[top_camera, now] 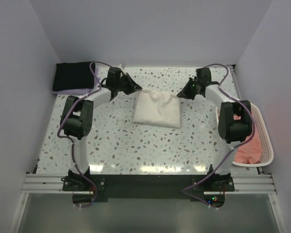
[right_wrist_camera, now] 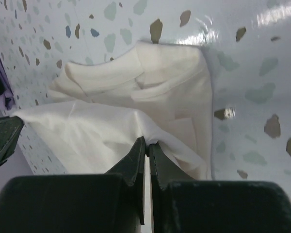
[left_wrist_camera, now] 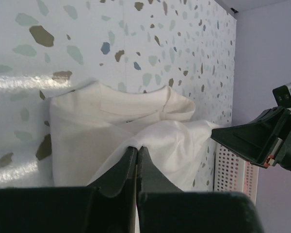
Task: Fold and stack the t-shirts
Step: Fold the tshirt
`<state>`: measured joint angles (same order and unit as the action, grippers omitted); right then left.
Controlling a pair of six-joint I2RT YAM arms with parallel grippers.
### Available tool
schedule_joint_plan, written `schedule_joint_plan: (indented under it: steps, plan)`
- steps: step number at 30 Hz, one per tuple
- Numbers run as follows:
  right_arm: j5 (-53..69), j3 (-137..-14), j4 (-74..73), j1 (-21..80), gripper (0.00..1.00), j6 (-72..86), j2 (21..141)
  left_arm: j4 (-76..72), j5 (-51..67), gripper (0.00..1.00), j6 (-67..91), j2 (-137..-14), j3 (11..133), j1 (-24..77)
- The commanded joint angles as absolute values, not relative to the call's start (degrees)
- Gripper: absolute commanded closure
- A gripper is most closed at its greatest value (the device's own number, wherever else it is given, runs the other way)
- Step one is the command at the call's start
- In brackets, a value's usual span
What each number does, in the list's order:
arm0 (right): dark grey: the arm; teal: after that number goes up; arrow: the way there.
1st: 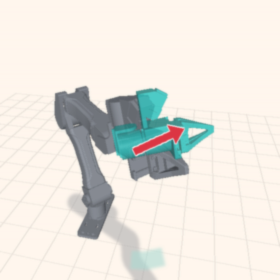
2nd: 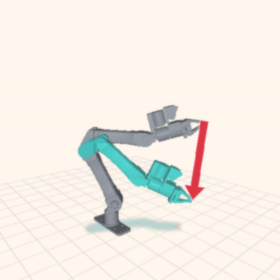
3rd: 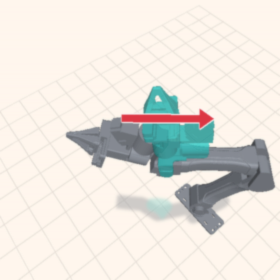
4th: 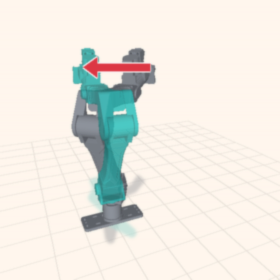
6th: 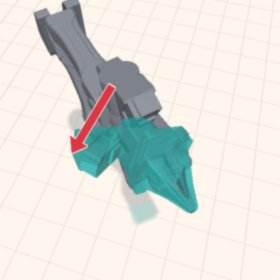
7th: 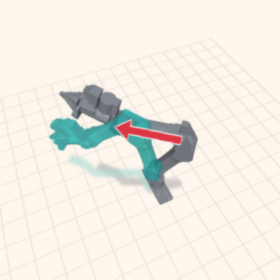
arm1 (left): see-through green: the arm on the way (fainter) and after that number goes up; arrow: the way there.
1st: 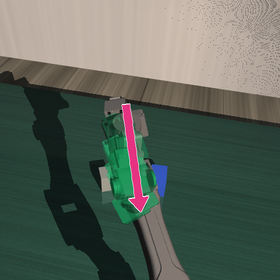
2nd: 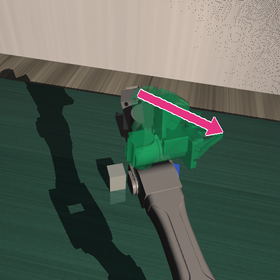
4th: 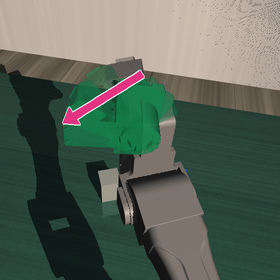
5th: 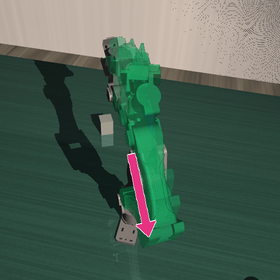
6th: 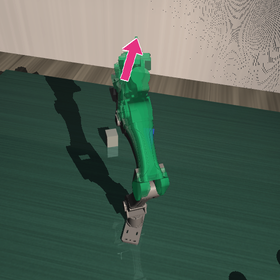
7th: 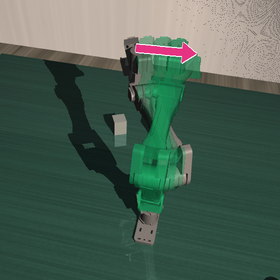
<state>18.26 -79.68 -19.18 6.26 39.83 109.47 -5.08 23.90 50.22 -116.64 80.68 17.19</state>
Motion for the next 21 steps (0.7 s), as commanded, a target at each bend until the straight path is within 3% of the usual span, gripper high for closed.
schedule_joint_plan:
  steps: [1, 8, 12, 13, 16, 17, 21]
  plan:
    - [21.18, -88.65, -15.29, 5.63, 1.00, 38.94, 115.65, -10.81, 26.28, 1.00, 52.64, -123.38, 88.66, 15.56]
    - [22.50, -98.78, -15.38, 3.52, 0.99, 40.16, 126.91, -11.36, 29.97, 1.00, 54.67, -134.19, 100.53, 13.19]
    - [22.68, -102.39, -16.34, 2.03, 0.80, 40.43, 128.93, -11.51, 31.11, 0.89, 55.72, -135.88, 103.01, 11.17]
    - [22.76, -103.26, -17.13, 1.76, 0.69, 40.17, 128.94, -11.51, 31.55, 0.84, 55.81, -135.79, 103.01, 10.73]
    - [21.89, -103.71, -18.36, 1.32, 0.49, 38.86, 127.71, -12.30, 31.73, 0.59, 55.28, -133.08, 101.00, 8.97]
    - [21.10, -103.36, -18.28, 1.41, 0.45, 38.50, 126.05, -12.65, 31.47, 0.54, 54.94, -132.02, 100.12, 8.70]
    - [20.22, -99.06, -17.14, 2.54, 0.43, 37.88, 120.33, -12.22, 30.32, 0.53, 52.21, -127.36, 97.13, 9.05]
